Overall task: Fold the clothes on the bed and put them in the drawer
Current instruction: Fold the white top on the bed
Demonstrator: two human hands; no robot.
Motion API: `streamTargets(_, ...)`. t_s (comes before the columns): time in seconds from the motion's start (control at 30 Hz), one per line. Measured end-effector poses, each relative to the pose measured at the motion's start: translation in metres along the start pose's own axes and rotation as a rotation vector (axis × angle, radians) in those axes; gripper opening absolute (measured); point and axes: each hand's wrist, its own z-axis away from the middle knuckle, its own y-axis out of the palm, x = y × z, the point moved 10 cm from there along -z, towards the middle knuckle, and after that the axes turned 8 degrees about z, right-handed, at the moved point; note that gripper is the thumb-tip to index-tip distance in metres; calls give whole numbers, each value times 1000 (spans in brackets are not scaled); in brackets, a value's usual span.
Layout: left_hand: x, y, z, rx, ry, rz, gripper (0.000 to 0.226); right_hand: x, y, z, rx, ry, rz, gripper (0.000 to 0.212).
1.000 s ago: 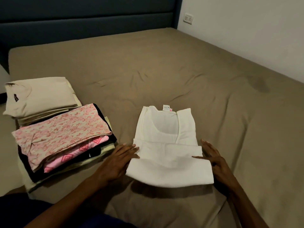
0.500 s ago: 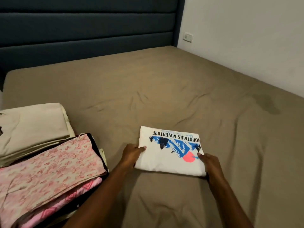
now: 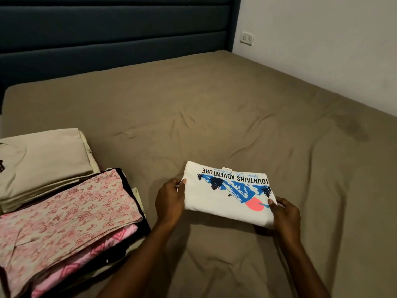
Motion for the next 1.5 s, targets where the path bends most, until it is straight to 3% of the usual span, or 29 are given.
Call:
streamTargets(0.1,9,-6,19,31,28,-95,30,-14,6,21,99,36,-48,19)
streamTargets(0.2,32,-7,38,82,14,-115,26,-12,2,37,57,-69,22,38)
streamTargets(0.33,41,-26,74,79,28,-197,25,-16,-8,72,22,-118,84,16)
streamTargets(0.67,45,-47,148,146,-31,-365,28,-33,-37,127,18,-168,118,18)
streamTargets(0.87,50,-50,165,112,-28,-480,20,13,-34,153,-310,-444,807,43)
streamTargets(0.93,40,-50,167,83,68,-571,43,34,-18,158,-332,-602,893,47)
streamTargets(1.03,-2,-42,163,54,381,-487,71,56,12,155,-205,-775,919,55)
streamTargets(1.13,-28,-1,149,218,573,-440,63,62,49,150,-15,-855,958,64)
streamTargets(1.23,0,39,132,402,471,-501,83,40,76,136,151,-845,1074,73)
streamTargets(1.33,26,37,122,359,389,-455,106,17,76,116,204,-756,1079,82)
streamTargets(1.5,30,21,122,310,369,-430,129,17,72,110,144,-704,1093,86)
